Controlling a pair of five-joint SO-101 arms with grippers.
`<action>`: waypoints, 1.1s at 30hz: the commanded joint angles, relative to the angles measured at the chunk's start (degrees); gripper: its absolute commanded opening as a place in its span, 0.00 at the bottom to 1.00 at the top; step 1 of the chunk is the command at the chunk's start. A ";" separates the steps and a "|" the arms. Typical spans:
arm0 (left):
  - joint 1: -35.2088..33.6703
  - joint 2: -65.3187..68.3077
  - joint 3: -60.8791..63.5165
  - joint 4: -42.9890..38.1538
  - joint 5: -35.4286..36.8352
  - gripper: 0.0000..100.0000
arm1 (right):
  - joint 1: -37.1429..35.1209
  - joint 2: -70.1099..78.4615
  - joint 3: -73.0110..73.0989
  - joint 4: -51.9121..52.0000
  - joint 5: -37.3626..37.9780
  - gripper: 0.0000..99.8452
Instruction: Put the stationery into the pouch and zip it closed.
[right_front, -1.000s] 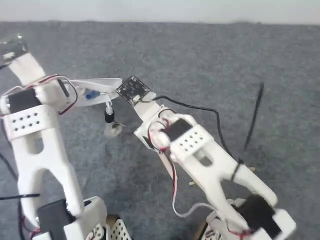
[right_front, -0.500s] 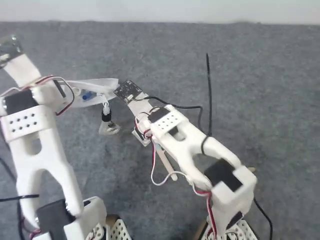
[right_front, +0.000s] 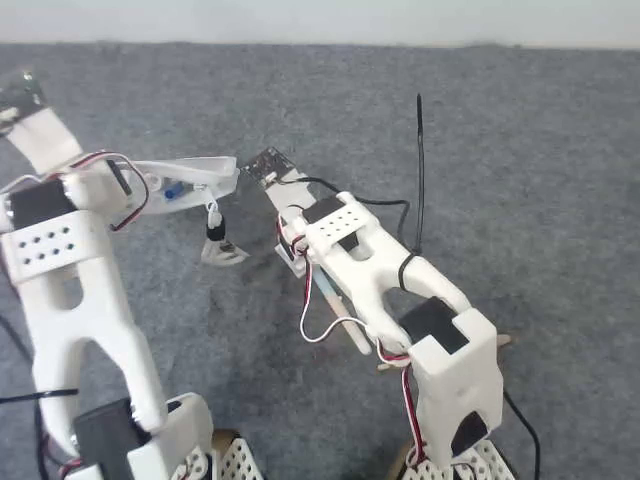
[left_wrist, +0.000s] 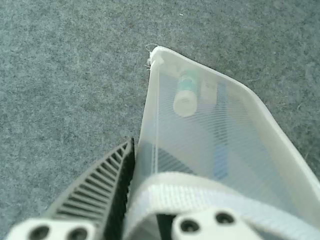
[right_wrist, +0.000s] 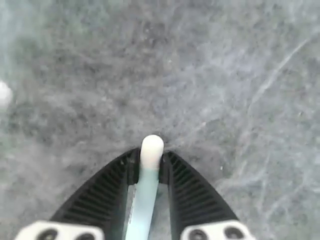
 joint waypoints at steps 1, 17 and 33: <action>0.35 -2.90 -0.84 -1.23 1.05 0.01 | 0.13 -3.30 -1.58 3.12 -0.26 0.01; 2.20 -2.90 -0.57 -1.23 1.05 0.01 | -0.92 -14.64 -1.32 12.18 -7.91 0.01; 2.20 -2.90 -0.57 -1.23 1.05 0.01 | -5.85 -25.01 -1.23 16.66 -8.09 0.01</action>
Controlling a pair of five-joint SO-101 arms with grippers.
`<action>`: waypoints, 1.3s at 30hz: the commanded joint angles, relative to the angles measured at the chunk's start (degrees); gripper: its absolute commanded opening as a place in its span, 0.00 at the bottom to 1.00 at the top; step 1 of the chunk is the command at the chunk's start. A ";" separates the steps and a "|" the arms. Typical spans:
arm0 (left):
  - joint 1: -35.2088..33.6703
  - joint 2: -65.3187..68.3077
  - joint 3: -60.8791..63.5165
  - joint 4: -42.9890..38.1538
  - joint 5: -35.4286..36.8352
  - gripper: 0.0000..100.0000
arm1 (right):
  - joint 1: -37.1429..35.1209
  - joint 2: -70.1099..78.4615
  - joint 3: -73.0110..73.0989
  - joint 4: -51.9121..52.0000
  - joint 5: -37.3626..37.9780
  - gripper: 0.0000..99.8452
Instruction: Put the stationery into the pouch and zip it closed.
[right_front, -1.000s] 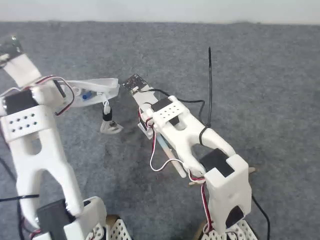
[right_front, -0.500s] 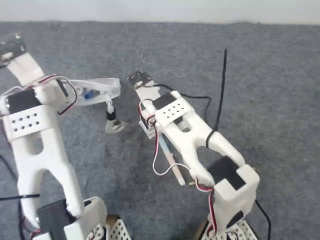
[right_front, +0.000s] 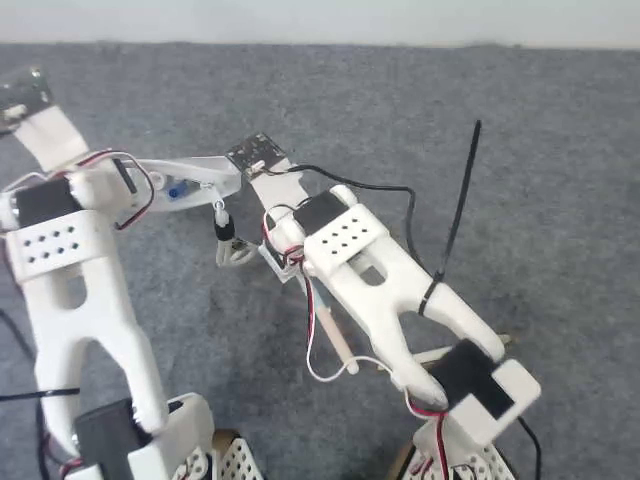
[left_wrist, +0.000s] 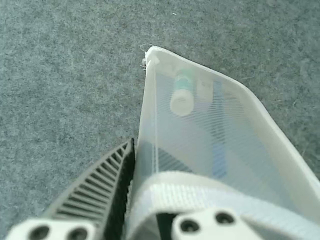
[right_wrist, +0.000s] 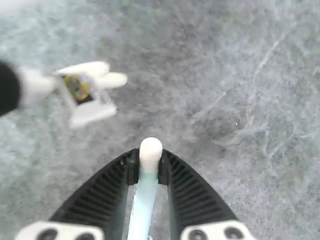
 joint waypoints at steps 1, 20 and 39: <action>0.62 -2.90 -0.57 -1.23 1.05 0.01 | -0.66 -5.93 -1.14 0.84 -0.44 0.01; 3.43 -2.90 0.66 -1.49 0.79 0.01 | -2.42 -32.84 22.51 -18.68 -0.35 0.01; 7.12 -2.90 1.36 -0.79 -2.11 0.01 | -5.14 -49.80 37.98 -35.65 -0.44 0.01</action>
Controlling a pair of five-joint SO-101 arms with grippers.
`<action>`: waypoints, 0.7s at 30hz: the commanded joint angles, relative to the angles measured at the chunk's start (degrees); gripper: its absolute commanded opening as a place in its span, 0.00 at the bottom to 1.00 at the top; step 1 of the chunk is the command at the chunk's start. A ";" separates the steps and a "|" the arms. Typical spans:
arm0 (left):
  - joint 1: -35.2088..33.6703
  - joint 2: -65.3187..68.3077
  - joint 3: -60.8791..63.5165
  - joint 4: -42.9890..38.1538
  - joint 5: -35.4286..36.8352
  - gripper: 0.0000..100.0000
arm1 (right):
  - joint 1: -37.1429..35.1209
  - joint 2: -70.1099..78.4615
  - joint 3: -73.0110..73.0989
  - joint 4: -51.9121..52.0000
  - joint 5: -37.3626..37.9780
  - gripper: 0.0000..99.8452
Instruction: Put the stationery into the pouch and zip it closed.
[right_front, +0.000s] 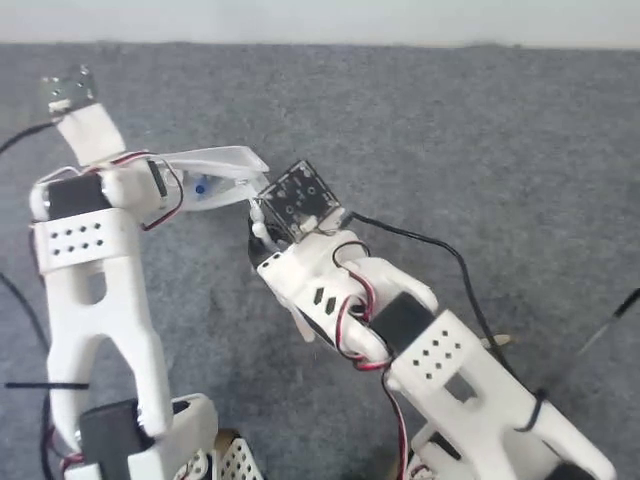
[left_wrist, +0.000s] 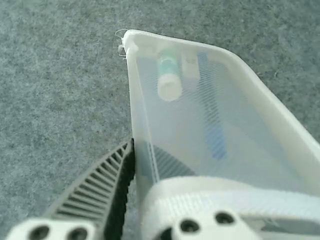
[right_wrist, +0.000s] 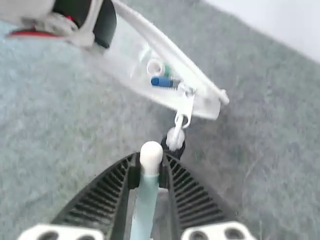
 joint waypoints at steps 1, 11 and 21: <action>0.70 -2.81 -0.57 -0.79 -0.70 0.01 | -0.22 -5.14 1.32 -4.26 -0.44 0.01; 0.79 -2.81 -0.48 -0.79 -0.70 0.01 | -1.54 -13.05 8.18 -11.56 -0.44 0.01; 4.22 -2.81 0.31 -0.44 -3.52 0.01 | -2.86 -20.53 14.15 -20.44 -0.35 0.01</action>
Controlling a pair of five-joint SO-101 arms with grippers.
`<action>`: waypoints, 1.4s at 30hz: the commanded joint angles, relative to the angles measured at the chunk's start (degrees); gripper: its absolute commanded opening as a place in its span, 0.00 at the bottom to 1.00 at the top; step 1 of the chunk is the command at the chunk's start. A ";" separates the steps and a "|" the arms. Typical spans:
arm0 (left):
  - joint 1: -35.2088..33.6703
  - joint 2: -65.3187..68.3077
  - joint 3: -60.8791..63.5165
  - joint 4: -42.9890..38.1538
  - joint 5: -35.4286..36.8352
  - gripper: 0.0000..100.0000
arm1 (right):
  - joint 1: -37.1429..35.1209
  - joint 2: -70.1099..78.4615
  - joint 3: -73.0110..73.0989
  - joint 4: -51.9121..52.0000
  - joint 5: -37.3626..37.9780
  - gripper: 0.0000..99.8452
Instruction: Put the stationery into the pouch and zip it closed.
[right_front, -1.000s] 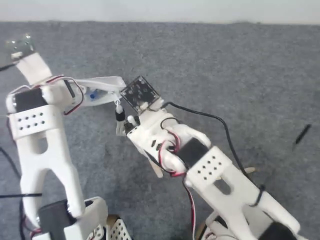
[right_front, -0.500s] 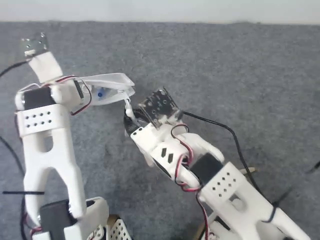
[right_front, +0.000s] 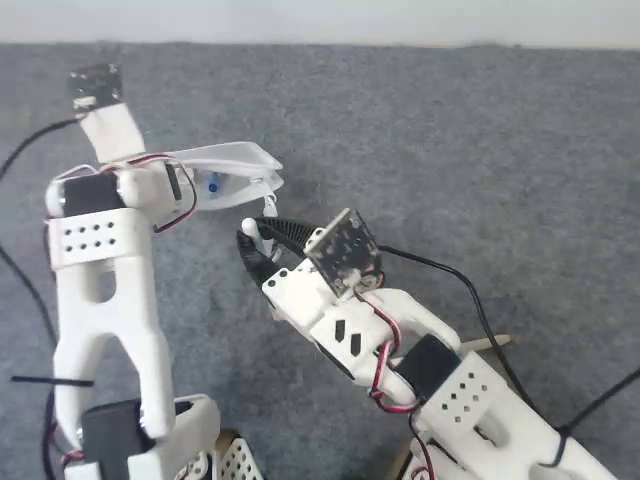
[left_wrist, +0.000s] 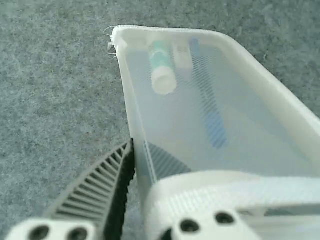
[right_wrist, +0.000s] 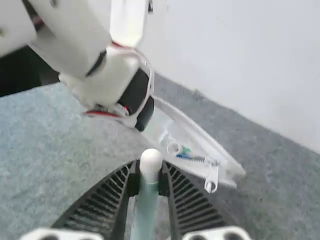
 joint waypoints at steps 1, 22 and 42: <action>0.97 -2.81 -0.66 -0.44 -0.88 0.01 | -0.40 -5.58 0.70 -3.56 -0.26 0.01; 3.60 -2.81 -0.75 1.14 -3.34 0.01 | 2.24 -24.48 11.87 -23.43 0.00 0.01; 5.10 -2.81 -0.75 0.97 -4.13 0.01 | 5.41 -20.62 14.51 -43.47 2.02 0.01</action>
